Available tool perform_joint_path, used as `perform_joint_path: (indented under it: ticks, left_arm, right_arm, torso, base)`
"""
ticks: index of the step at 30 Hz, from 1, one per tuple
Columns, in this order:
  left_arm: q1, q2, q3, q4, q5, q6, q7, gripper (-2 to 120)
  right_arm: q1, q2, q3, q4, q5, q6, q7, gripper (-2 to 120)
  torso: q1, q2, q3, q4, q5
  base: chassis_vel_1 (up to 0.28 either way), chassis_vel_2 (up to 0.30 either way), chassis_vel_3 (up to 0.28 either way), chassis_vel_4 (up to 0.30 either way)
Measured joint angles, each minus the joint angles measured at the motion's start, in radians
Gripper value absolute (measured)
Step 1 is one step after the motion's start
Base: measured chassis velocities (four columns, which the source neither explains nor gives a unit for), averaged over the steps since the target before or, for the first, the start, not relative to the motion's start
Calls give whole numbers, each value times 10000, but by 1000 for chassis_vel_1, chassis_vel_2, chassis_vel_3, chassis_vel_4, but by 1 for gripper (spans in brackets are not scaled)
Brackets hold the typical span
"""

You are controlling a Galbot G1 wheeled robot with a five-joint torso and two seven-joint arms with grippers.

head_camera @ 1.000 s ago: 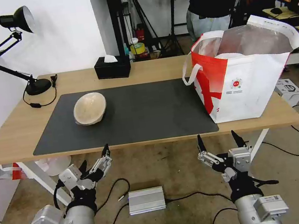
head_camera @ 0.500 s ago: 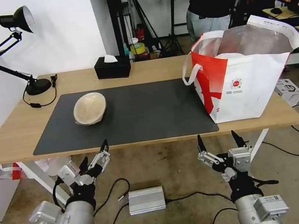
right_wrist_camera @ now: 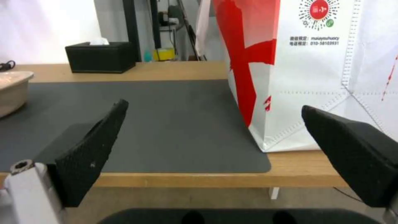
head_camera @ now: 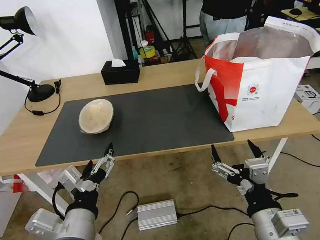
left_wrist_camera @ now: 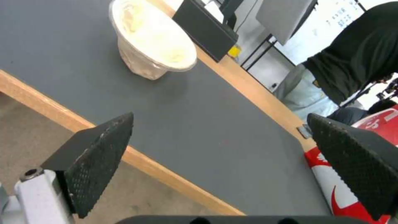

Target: Pick up the trash from the table and place it into the takeout bag.

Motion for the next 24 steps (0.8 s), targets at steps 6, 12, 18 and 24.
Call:
perform_joint_path:
  ticks: [6,12,18,24]
  left_arm:
    - [-99,108,-175,3,-326,1,-126,99]
    - [-319,447,-588,6,-901,23,-289,99]
    - [-694,1078,-1213,6,-1775,143,-639,99]
    - [-884,1299,-1337,6,-2084,142,-715,99]
  right_arm:
    - [0,0,0,0,0,0,0,100]
    - [0,0,0,0,0,0,0,100]
    - [0,0,0,0,0,0,0,100]
    - [0,0,0,0,0,0,0,100]
  torso:
    - [-1,0,0,0,1]
    - [0,0,0,1,0]
    - [0,0,0,0,-1]
    - [0,0,0,0,0]
  base:
    - [0,0,0,0]
    - [0,0,0,0]
    - [0,0,0,0]
    - [0,0,0,0]
